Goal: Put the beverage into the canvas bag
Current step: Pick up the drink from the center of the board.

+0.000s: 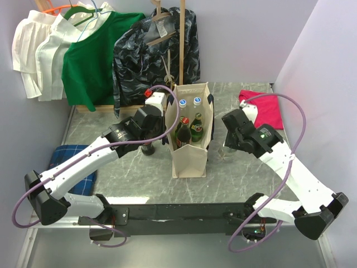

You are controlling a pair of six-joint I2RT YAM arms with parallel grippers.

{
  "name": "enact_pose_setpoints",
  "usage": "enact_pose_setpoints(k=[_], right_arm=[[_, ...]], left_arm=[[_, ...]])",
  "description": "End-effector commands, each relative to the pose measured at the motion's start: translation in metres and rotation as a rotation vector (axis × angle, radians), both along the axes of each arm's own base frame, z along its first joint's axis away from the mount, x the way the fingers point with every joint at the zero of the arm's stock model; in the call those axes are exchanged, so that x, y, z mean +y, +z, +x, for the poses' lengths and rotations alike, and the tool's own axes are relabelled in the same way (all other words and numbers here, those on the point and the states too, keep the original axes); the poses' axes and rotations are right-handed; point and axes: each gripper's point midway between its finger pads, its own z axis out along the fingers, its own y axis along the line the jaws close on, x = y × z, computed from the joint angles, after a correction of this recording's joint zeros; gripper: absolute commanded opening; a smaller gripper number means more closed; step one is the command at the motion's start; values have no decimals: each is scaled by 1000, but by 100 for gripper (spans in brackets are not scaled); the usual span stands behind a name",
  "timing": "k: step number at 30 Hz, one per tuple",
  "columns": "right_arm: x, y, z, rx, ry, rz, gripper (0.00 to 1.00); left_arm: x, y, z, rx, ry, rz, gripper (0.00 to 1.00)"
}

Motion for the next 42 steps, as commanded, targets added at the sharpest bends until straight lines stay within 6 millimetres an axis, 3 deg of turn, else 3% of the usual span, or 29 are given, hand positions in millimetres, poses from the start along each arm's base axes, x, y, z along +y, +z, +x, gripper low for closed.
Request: enact_pose_setpoints(k=[1,14,19,29,42], right_arm=[[-6,56,22,-182,-43,11,0],[-13,149,35,-375,-35,47,0],[-14,176,39,-440,-25,56,0],[-5,236,52,-583,16,96,0],[21,281,63,-675,117,179,0]], left_arm=[[-10,39,-3,-90,-61,-100,1],[-28,43,-21,-95,-221,-139,1],[-31,42,-26,-92,-253,-146,1],[-29,41,-22,-99,-234,-124,1],[-23,39,-15,-105,-182,-107,1]])
